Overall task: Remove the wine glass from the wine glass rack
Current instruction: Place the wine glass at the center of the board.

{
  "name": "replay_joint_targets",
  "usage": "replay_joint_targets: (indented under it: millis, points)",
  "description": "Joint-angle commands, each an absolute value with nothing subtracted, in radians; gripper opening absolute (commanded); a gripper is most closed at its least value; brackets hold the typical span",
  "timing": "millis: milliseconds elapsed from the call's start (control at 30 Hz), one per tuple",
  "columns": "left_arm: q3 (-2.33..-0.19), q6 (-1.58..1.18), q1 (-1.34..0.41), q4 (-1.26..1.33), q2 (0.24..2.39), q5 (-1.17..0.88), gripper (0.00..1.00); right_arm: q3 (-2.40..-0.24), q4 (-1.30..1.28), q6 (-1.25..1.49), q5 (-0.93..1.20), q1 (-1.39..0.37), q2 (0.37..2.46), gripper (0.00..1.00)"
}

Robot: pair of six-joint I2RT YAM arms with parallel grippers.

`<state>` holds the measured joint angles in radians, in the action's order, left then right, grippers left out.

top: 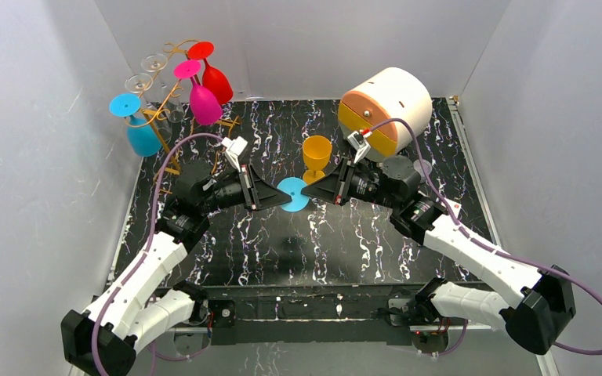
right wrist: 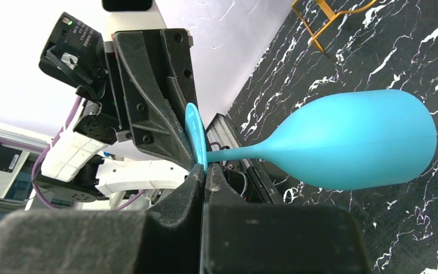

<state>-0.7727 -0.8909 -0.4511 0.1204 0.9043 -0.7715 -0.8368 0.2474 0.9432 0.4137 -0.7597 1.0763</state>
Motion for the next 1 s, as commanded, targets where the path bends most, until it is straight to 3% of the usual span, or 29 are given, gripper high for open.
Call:
replay_joint_targets:
  millis: [0, 100, 300, 833, 967]
  points:
    - [-0.754, -0.952, -0.456, 0.242, 0.883, -0.829, 0.12, -0.838, 0.289, 0.934, 0.421, -0.762, 1.056, 0.01]
    - [-0.755, -0.932, -0.456, 0.222, 0.885, -0.853, 0.22, -0.838, 0.291, 0.936, 0.419, -0.762, 1.053, 0.01]
    - [-0.763, -0.92, -0.457, 0.213, 0.901, -0.885, 0.28, -0.837, 0.293, 0.934, 0.413, -0.761, 1.051, 0.01]
    - [-0.807, -0.831, -0.459, 0.083, 0.936, -0.877, 0.1, -0.84, 0.295, 0.931, 0.419, -0.762, 1.064, 0.01]
    - [-0.814, -0.821, -0.459, 0.084, 0.932, -0.871, 0.0, -0.84, 0.293, 0.93, 0.432, -0.762, 1.066, 0.01]
